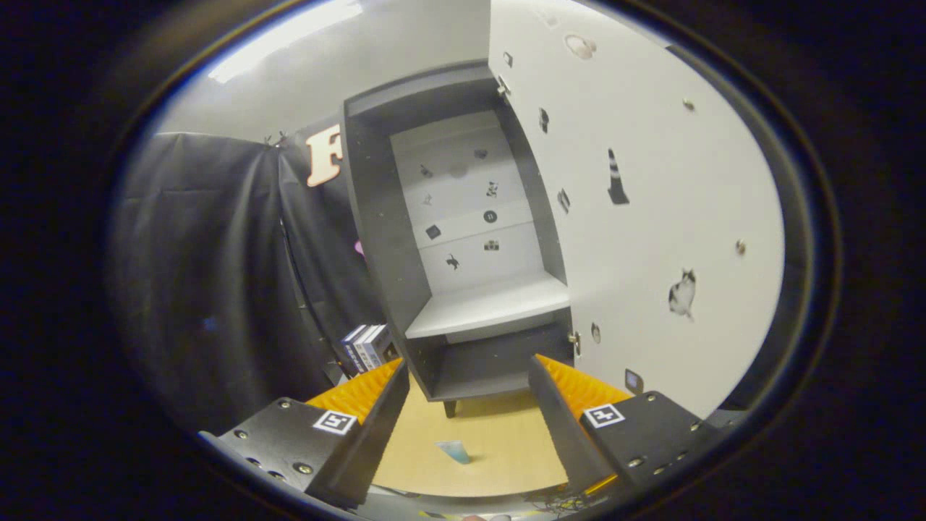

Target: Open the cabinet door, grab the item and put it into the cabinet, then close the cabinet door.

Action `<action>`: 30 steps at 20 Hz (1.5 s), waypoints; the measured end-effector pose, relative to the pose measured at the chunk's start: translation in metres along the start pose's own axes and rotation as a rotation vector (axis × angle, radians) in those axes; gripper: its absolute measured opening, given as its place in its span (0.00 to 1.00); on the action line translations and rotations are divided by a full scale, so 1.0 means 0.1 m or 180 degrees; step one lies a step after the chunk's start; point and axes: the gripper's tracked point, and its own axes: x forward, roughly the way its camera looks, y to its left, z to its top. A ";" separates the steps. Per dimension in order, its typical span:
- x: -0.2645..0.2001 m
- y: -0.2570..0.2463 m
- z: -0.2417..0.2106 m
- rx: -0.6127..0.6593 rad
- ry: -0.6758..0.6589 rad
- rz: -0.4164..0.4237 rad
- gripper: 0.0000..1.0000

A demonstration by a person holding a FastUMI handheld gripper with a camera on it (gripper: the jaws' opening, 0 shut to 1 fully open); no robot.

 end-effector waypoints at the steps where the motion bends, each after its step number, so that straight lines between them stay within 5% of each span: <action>1: 0.00 0.00 -0.07 0.0003 0.0077 -0.0005 0.98; 10: 0.02 0.16 -0.54 0.0048 0.0652 0.0294 0.98; 21: -0.08 -0.05 -1.12 -0.0450 0.1349 0.0286 0.99; 25: -0.11 -0.06 -1.26 -0.0345 0.1497 0.0201 0.99; 27: -0.11 -0.06 -1.33 -0.0189 0.1594 0.0137 0.93; 29: -0.10 -0.04 -1.33 0.0009 0.1586 0.0110 0.58; 30: -0.12 -0.05 -1.32 0.0039 0.1582 0.0074 0.56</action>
